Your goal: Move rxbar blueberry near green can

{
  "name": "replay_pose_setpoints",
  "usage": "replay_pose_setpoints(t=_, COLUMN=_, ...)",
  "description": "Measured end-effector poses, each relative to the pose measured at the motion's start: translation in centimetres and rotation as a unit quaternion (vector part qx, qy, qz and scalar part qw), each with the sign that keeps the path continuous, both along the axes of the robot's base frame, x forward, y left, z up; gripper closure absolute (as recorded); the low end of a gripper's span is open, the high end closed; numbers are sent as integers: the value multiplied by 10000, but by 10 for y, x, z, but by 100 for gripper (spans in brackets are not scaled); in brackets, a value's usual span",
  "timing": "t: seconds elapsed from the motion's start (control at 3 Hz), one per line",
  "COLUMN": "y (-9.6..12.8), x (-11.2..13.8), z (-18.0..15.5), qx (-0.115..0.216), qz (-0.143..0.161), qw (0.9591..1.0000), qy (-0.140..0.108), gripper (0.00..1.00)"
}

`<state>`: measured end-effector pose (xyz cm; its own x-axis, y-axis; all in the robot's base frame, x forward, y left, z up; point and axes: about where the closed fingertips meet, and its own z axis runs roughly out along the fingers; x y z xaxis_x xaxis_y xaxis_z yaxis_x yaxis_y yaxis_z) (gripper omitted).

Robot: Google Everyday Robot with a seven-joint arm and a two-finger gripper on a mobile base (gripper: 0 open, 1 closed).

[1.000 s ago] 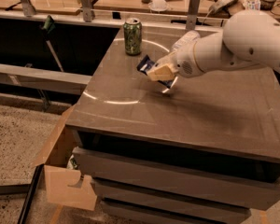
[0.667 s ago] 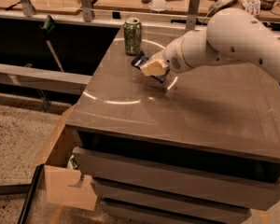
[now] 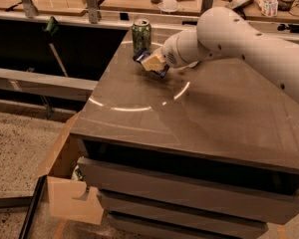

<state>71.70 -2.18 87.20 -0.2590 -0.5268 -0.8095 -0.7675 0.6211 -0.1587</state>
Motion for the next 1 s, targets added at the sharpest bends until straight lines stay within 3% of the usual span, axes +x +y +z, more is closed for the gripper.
replay_pose_setpoints(t=0.33, y=-5, x=26, z=2, qx=-98, qz=-228, qw=9997, qy=-64, gripper=82)
replay_pose_setpoints(t=1.0, y=-33, x=44, z=-4, qx=-284, qz=-632, qw=9976, qy=72, gripper=36)
